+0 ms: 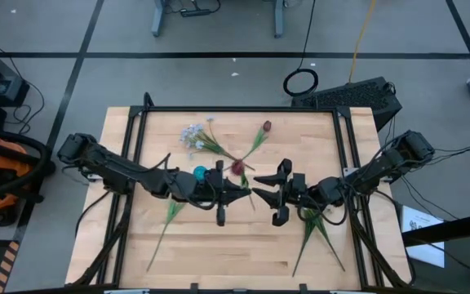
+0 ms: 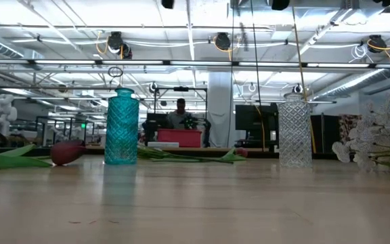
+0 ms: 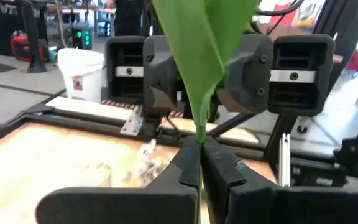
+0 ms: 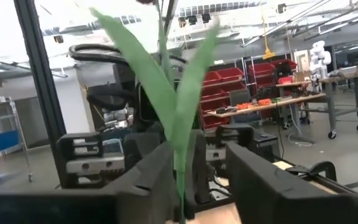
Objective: Sort flowers into vase by color
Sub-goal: Move the right red tulip to the bottom left of the table
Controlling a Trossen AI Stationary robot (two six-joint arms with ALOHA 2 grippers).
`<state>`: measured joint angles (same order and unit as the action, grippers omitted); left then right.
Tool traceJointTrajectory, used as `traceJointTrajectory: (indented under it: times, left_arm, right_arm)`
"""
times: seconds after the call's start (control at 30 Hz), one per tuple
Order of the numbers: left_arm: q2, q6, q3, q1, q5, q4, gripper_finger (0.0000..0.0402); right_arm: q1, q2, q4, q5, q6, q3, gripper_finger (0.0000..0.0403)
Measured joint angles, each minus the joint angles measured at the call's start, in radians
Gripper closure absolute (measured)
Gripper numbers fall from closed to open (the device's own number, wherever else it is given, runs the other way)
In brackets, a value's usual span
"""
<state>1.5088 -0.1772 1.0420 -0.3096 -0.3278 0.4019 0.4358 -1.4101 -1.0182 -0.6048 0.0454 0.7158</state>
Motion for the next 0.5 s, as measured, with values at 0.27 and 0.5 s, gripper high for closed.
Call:
traceJointTrajectory:
  times: [0.27, 0.5]
  left_arm:
    - [-0.122, -0.079, 0.0, -0.059, -0.027, -0.256, 0.0398]
    - [-0.214, -0.263, 0.0, -0.141, -0.077, -0.538, 0.0399]
  right_arm:
    - [0.01, 0.0, 0.072, 0.001, -0.01, 0.0, 0.0205]
    - [0.011, 0.0, 0.209, 0.004, 0.065, 0.0, 0.0197]
